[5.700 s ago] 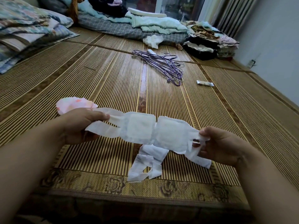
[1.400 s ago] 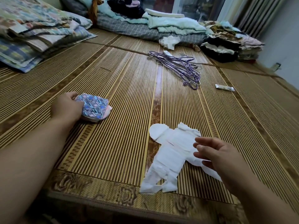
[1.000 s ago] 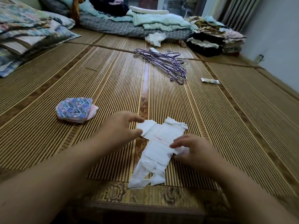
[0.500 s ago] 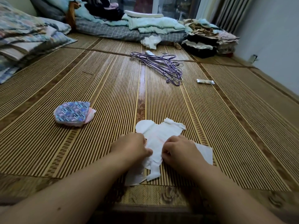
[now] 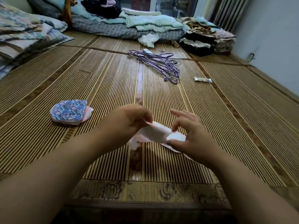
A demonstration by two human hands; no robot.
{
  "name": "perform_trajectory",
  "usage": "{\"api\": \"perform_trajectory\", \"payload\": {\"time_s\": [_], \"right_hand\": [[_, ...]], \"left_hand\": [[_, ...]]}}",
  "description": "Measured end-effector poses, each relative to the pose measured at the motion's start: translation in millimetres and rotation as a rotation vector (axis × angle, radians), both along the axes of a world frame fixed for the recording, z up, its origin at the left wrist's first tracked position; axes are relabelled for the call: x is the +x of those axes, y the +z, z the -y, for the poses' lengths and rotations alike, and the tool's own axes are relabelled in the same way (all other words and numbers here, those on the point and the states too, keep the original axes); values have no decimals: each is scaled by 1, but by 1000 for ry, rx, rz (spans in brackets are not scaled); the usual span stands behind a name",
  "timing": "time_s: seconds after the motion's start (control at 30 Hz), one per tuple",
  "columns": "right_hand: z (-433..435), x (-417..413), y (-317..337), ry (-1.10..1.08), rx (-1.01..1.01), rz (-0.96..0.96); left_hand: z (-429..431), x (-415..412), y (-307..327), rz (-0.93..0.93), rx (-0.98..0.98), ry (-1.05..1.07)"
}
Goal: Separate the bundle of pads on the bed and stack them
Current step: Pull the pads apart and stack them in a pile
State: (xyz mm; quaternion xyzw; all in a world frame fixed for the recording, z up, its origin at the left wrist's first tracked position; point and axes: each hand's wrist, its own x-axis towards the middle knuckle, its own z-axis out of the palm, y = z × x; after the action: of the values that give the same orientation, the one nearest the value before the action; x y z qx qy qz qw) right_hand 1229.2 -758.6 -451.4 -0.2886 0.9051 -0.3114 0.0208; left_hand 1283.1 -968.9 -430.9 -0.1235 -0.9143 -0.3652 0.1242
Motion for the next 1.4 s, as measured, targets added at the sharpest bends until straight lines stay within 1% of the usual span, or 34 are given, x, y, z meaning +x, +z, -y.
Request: {"api": "perform_trajectory", "payload": {"time_s": [0.1,0.2,0.3,0.4,0.5,0.6,0.7,0.8,0.87,0.9,0.97,1.03,1.1,1.17,1.23,1.33,1.4], "right_hand": [[4,8,7,101,-118,132],[15,18,11,183,-184,217],[20,23,13,285,-234,336],[19,23,11,317,-266,413],[17,20,7,232,-301,535],[9,13,1,125,-345,596],[5,9,-4,54,-431,622],[11,9,-6,72,-520,670],[20,12,-7,92,-480,674],[25,15,-9,79,-427,627],[33,19,-12,-12,-330,476],[35,18,-12,-67,-315,364],[33,16,-8,-3,-369,416],[28,13,-4,123,-440,557],[26,13,-5,189,-437,635],[21,12,-10,112,-354,609],[16,8,-10,58,-357,660]], "left_hand": [[8,3,6,-7,-24,-75],[6,7,14,-101,-51,-129],[3,9,20,-187,-66,-118],[5,6,20,-217,-18,-34],[12,3,19,-212,90,102],[23,-2,18,-205,208,254],[32,-4,18,-161,274,324],[31,-1,20,-117,273,240],[25,0,22,-122,302,166],[22,1,24,-132,313,141],[19,2,27,-141,344,101],[20,4,29,-126,362,58],[23,5,31,-117,367,26],[25,6,32,-121,363,14],[28,6,32,-138,364,30],[35,4,29,-178,412,132],[44,0,24,-151,463,230]]}}
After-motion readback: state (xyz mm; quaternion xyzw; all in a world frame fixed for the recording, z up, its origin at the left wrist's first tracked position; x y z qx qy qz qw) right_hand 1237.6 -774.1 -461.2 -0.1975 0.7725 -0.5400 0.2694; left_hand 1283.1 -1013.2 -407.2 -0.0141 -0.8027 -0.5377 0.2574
